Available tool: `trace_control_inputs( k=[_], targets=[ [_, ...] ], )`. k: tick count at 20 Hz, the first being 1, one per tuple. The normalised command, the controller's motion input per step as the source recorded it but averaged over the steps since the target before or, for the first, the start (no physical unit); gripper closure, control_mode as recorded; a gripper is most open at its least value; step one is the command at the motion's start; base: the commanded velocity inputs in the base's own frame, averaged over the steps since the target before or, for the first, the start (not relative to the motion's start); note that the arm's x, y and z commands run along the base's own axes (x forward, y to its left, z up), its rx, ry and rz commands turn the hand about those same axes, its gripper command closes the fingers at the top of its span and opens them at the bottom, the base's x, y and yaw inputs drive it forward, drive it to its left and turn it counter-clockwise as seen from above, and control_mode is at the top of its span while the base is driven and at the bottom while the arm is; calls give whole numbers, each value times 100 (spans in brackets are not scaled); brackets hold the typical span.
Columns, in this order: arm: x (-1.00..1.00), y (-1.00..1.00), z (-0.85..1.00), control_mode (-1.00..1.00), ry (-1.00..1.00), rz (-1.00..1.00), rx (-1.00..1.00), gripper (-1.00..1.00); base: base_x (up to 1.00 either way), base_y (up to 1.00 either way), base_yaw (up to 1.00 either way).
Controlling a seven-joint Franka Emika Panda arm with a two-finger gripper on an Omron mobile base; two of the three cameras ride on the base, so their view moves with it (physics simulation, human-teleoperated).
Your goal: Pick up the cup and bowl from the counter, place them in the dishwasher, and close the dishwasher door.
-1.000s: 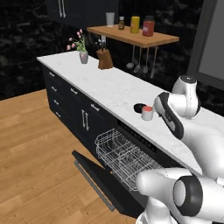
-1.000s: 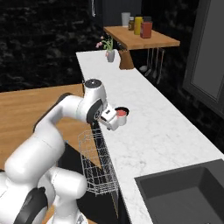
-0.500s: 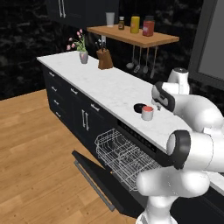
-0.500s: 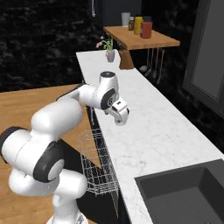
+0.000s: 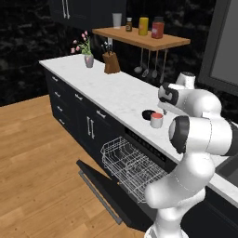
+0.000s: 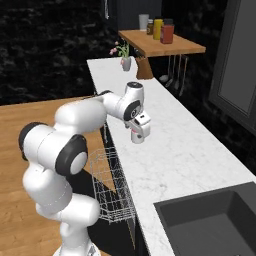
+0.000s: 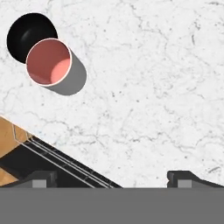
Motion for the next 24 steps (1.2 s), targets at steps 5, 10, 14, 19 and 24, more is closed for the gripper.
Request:
trace_control_inputs(
  k=[5,10,14,19,24],
  targets=[
    [39,0,-26,-100,3,-1,4,-100,0,0,0],
    [35,0,-27,-100,2,0,1,-100,0,0,0],
    [38,0,-29,-100,0,0,0,-100,0,0,0],
    [40,0,-30,-100,0,0,0,-100,0,0,0],
    [41,-4,-23,-100,0,0,0,-100,0,0,0]
  ],
)
